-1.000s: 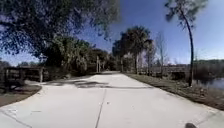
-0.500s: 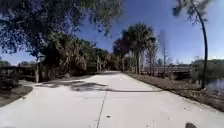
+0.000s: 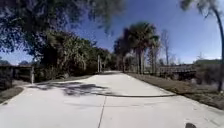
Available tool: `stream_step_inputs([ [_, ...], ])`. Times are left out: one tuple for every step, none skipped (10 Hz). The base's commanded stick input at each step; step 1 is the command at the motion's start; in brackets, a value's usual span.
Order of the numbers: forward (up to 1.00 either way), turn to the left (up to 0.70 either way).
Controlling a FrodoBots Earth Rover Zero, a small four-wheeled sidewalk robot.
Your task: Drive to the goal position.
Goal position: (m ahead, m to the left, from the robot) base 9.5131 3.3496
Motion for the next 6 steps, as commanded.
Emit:
stream_step_inputs([
  [1.00,-0.03],
  [1.00,-0.02],
  [1.00,-0.02],
  [1.00,-0.02],
  [1.00,-0.02],
  [1.00,-0.03],
])
